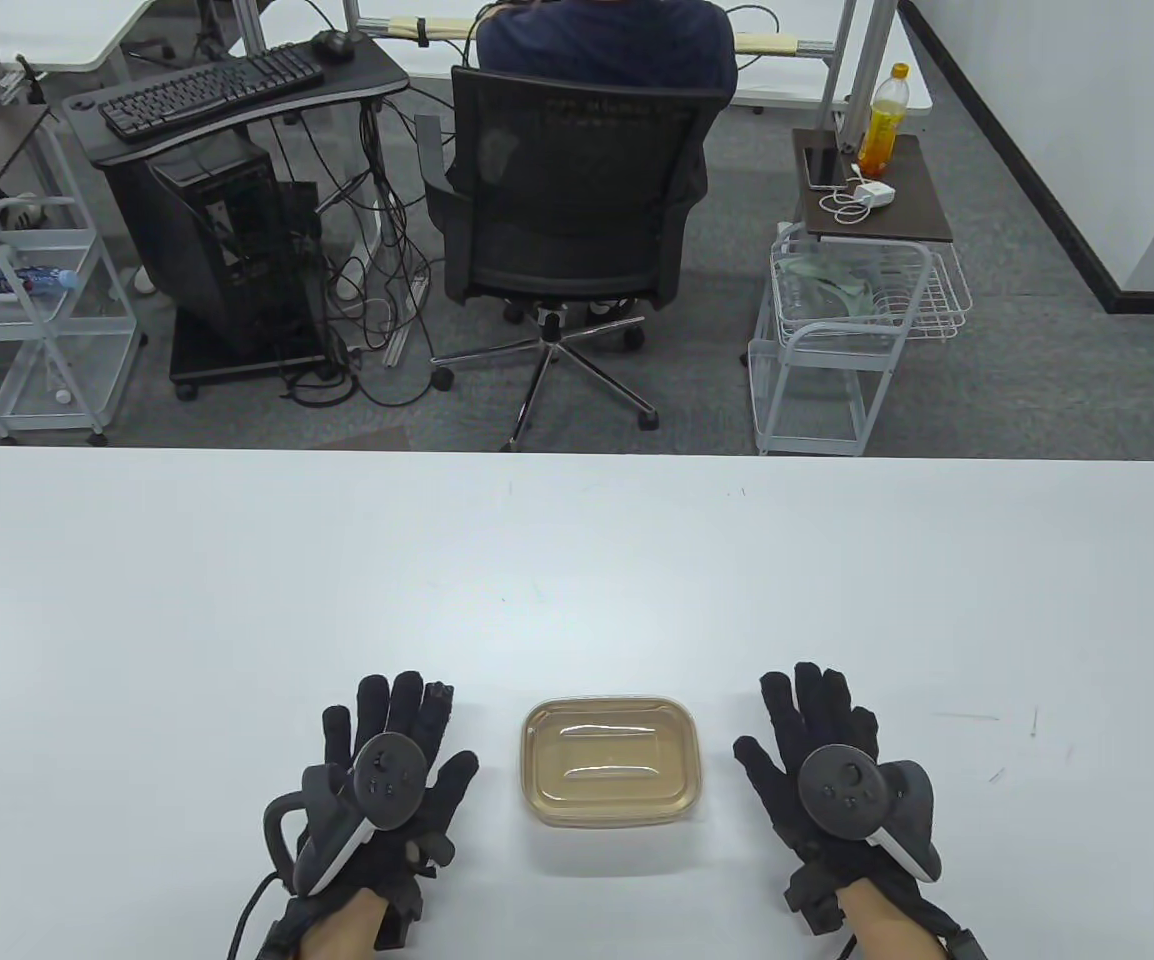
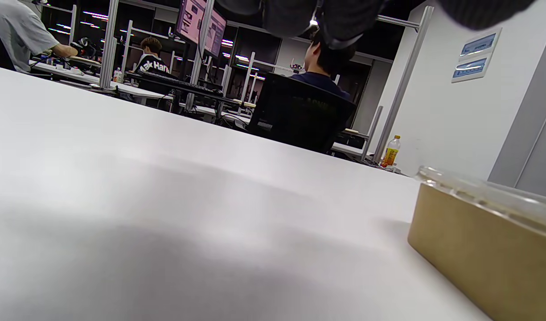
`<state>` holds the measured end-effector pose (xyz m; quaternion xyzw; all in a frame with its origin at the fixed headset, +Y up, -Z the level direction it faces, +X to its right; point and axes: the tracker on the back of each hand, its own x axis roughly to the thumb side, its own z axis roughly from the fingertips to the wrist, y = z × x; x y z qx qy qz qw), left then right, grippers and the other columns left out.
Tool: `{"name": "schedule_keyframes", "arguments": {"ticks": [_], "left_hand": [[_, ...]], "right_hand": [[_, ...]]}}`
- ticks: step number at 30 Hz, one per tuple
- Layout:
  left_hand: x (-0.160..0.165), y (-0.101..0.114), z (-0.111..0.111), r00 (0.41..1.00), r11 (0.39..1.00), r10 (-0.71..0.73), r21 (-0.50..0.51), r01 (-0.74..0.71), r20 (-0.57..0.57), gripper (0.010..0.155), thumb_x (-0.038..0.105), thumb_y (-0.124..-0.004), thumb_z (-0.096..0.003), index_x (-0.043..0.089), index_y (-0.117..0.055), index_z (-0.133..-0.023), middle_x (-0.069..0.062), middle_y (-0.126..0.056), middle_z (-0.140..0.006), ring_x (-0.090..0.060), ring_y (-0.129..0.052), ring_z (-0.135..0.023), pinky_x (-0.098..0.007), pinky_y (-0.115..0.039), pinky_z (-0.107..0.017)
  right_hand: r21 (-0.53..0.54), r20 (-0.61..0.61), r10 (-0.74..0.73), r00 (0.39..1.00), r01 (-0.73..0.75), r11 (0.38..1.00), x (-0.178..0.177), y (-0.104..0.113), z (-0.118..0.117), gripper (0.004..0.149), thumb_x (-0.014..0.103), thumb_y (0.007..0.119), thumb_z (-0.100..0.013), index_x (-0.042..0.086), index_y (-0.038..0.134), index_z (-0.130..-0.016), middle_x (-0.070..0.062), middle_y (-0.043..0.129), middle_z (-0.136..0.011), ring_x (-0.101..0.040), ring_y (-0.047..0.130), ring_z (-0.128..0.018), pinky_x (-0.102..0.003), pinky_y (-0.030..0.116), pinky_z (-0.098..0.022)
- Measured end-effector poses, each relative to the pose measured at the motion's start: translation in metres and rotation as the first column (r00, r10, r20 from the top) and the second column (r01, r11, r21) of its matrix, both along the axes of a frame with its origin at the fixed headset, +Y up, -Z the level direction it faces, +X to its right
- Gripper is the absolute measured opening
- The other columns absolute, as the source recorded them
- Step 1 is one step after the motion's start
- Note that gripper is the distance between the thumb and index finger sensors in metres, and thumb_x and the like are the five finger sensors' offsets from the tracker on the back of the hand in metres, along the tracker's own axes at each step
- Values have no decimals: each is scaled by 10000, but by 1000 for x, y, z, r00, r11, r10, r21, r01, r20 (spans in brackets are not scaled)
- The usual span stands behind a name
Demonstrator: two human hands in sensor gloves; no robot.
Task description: Cover the takeout box
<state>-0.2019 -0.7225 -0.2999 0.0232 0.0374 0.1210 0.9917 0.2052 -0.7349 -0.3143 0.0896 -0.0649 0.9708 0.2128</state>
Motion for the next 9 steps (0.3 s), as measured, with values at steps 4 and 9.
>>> {"name": "schedule_keyframes", "arguments": {"ticks": [4,9], "left_hand": [[-3,-2,1,1000,1000,14,-6,-14,-8,725,769,-623,-354,532,-538,-1033,190,-456,-1236,-114,-349,-1197,-356,-206,-835],[-3,-3,1,1000,1000,9,-10,-9,-3,727,767,-624,-354,532,-534,-1035,191,-454,-1236,-112,-347,-1196,-354,-206,-834]], "right_hand": [[-18,15,-8,1000,9,1000,2,-2,-1,694,453,666,-618,48,487,-1152,-338,357,-1189,-584,325,-1047,-791,354,-658],[-15,14,6,1000,-6,1000,1,-2,0,694,450,670,-617,42,490,-1150,-343,369,-1184,-582,332,-1045,-790,360,-656]]}}
